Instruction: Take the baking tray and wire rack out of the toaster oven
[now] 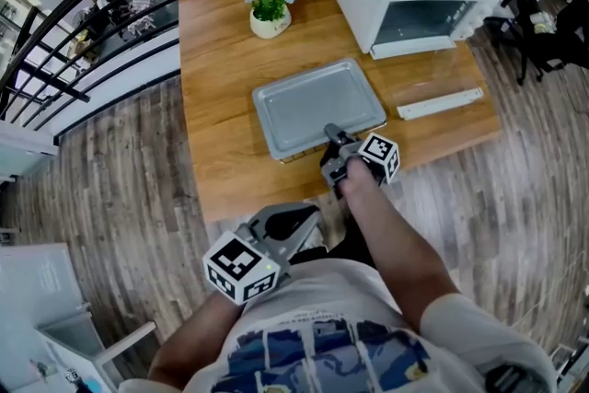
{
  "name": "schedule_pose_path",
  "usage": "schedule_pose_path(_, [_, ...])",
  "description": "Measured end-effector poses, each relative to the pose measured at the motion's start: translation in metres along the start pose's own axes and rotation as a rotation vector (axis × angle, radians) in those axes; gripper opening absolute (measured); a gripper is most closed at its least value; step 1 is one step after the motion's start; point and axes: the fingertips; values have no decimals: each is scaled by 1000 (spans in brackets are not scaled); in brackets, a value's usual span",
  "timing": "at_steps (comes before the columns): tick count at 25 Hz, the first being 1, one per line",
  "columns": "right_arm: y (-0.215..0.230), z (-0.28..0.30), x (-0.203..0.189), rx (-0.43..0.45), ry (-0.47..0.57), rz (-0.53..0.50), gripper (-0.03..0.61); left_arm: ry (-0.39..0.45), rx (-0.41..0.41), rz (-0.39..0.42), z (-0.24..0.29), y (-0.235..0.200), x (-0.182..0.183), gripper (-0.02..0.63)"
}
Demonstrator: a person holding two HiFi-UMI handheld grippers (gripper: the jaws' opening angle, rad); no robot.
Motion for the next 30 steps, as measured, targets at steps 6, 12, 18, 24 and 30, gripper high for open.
schedule_pose_path(6, [9, 4, 1, -76, -14, -46, 70, 2, -7, -10, 0, -3, 1, 5])
schedule_pose_path(12, [14, 7, -2, -147, -62, -115, 133, 6, -9, -4, 0, -5, 2, 5])
schedule_pose_path(18, [15, 10, -9, -233, -150, -236, 185, 20, -8, -5, -2, -9, 3, 5])
schedule_pose_path(24, [13, 9, -15, -289, -221, -339, 219, 29, -9, -13, -5, -10, 2, 5])
schedule_pose_path(30, [12, 6, -25, -364, -336, -459, 256, 37, -16, -4, -6, -8, 4, 5])
Point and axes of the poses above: the fingertips, and each gripper's own axes: z forward along the fingers, y to its right, x out of its top, and after that the axes turned 3 degrees about x, right-handed
